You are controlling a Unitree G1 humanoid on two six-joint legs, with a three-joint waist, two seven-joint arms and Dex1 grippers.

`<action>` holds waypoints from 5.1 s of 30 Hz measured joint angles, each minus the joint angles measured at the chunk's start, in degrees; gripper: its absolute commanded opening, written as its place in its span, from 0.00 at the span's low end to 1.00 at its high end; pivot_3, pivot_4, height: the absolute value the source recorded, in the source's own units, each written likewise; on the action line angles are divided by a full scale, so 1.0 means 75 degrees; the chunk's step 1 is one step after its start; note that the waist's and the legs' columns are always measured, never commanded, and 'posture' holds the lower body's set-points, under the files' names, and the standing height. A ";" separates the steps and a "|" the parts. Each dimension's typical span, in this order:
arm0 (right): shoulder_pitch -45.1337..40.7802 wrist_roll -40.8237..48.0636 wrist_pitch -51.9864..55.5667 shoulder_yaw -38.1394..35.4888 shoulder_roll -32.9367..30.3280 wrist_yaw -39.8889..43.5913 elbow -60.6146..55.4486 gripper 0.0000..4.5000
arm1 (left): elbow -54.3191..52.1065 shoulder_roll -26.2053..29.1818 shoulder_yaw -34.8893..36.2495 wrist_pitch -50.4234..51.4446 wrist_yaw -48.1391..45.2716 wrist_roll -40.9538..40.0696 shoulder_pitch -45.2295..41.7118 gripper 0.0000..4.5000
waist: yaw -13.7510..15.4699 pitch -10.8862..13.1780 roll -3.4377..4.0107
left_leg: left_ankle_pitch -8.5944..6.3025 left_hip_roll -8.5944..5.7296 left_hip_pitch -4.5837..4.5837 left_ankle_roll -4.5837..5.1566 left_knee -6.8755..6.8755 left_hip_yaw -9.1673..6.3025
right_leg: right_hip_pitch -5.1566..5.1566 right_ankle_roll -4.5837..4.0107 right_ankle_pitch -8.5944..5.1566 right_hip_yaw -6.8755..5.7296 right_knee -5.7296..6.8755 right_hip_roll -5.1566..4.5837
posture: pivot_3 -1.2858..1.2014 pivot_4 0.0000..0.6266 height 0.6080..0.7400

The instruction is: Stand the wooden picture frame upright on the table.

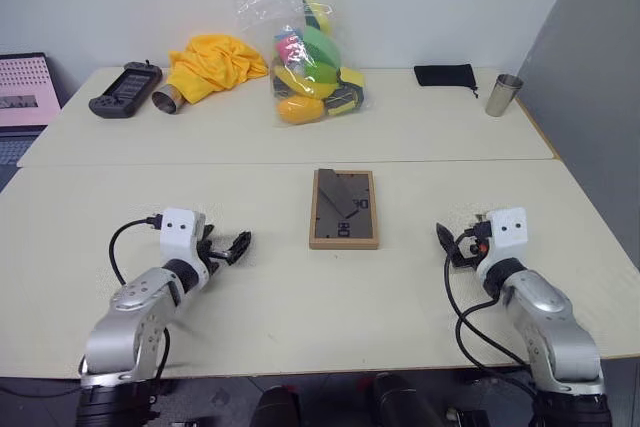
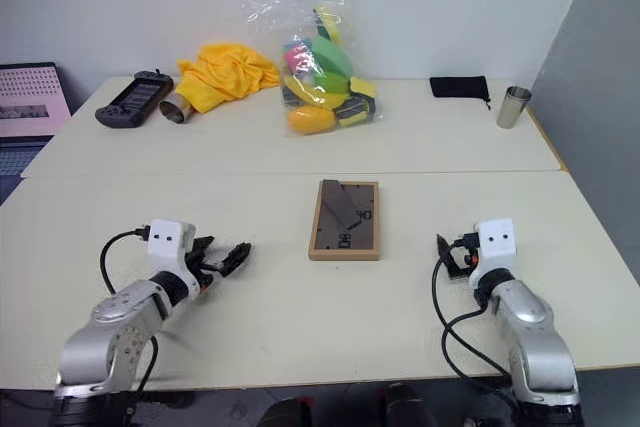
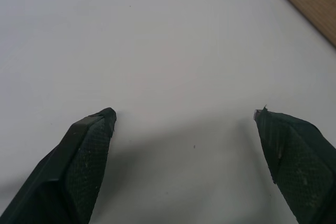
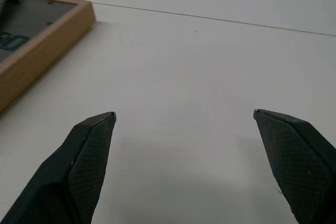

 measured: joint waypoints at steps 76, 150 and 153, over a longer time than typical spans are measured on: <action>-0.3077 -0.1494 -0.0346 0.3466 -0.1105 0.3700 0.2403 0.00 | -0.0981 0.2287 -0.1312 0.1273 -0.2908 0.0681 -0.0010 0.00 | -0.0103 0.0016 -0.0010 | -0.0013 0.0002 -0.0012 0.0026 0.0015 -0.0015 | 0.0024 -0.0021 0.0055 -0.0031 -0.0047 -0.0010 | 0.52 0.24 1.00; -0.3669 0.1867 0.2927 0.1827 0.0565 0.3523 0.0263 0.56 | 0.2181 0.0481 -0.0737 0.4308 -0.3679 -0.2392 -0.2974 0.28 | -0.0033 0.0000 0.0042 | -0.0010 0.0014 -0.0065 0.0027 0.0021 -0.0199 | 0.0034 -0.0082 0.0032 -0.0199 -0.0029 0.0012 | 0.52 0.24 1.00; -0.4162 0.1799 0.2830 0.2036 0.0933 0.3190 0.0751 0.71 | 0.2032 0.0395 -0.0721 0.4430 -0.3539 -0.2580 -0.2974 0.28 | -0.0044 0.0000 0.0041 | -0.0010 0.0013 -0.0069 0.0026 0.0024 -0.0198 | 0.0034 -0.0082 0.0032 -0.0200 -0.0032 0.0011 | 0.52 0.24 1.00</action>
